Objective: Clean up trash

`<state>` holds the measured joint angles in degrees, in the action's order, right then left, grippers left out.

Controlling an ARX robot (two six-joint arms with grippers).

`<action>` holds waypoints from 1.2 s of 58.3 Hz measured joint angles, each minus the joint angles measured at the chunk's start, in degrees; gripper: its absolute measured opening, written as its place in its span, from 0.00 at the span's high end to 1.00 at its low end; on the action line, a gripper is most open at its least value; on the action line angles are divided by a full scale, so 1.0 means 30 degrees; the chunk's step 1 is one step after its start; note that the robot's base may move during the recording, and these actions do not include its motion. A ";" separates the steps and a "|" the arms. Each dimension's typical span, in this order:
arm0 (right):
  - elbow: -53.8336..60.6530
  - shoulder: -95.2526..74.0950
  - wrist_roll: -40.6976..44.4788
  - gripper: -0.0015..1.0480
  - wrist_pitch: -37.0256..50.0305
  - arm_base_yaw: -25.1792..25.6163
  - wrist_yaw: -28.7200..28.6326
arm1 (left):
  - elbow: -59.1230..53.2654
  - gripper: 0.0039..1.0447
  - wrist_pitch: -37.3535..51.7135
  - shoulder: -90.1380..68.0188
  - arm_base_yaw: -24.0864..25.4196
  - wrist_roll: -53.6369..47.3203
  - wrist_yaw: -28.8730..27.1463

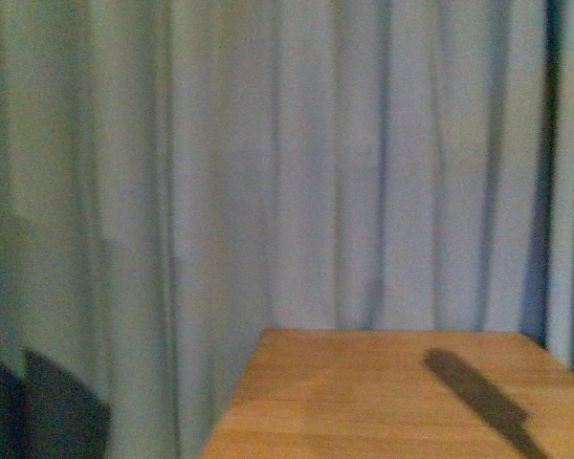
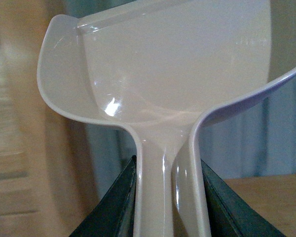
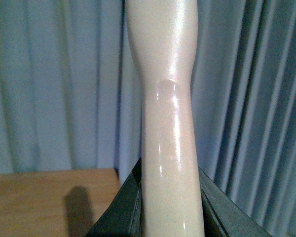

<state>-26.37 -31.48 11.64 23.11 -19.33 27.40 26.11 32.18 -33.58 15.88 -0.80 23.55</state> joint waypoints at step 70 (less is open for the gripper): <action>0.0109 -0.0204 0.0051 0.81 -0.0051 -0.0095 -0.0131 | -0.0036 0.73 -0.0022 0.0058 0.0080 0.0175 -0.0627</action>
<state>-26.04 -32.10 11.79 22.96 -19.62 27.00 26.00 32.12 -33.41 16.12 -0.27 21.67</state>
